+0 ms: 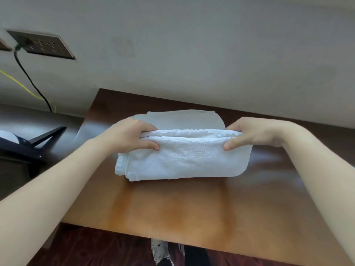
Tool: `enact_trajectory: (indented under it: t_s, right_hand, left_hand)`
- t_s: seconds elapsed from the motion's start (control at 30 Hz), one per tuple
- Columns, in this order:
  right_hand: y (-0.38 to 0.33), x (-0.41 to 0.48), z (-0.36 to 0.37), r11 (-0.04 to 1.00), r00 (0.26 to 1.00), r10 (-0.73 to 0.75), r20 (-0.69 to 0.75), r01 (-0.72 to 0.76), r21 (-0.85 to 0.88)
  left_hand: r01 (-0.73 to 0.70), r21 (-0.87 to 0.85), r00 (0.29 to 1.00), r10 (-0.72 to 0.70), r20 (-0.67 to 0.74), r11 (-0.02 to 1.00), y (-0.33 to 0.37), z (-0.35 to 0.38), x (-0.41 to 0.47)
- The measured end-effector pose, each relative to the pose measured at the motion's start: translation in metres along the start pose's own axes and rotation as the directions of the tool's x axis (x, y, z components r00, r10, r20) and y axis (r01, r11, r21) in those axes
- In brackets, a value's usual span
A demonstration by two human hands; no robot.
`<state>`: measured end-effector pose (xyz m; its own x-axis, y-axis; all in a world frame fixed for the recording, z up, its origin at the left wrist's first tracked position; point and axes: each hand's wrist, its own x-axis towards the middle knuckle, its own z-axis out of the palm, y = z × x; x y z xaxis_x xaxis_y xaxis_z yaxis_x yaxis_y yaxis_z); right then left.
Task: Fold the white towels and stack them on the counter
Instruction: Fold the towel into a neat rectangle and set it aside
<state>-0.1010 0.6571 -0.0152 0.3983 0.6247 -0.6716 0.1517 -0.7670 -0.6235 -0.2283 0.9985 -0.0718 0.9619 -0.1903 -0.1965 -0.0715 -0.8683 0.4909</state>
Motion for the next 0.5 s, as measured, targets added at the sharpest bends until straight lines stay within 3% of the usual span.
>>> enact_trajectory:
  t_s: [0.23, 0.5]
  right_hand:
    - [0.003, 0.057, -0.053, 0.994, 0.989, 0.009, 0.151, -0.025, 0.103]
    - [0.003, 0.107, -0.083, 0.999, 0.997, -0.047, 0.069, 0.046, 0.012]
  left_hand:
    - [0.175, -0.092, 0.984, -0.17, 0.059, 0.98, -0.017, -0.014, 0.04]
    - [0.291, -0.137, 0.957, -0.286, 0.059, 0.947, -0.032, -0.018, 0.072]
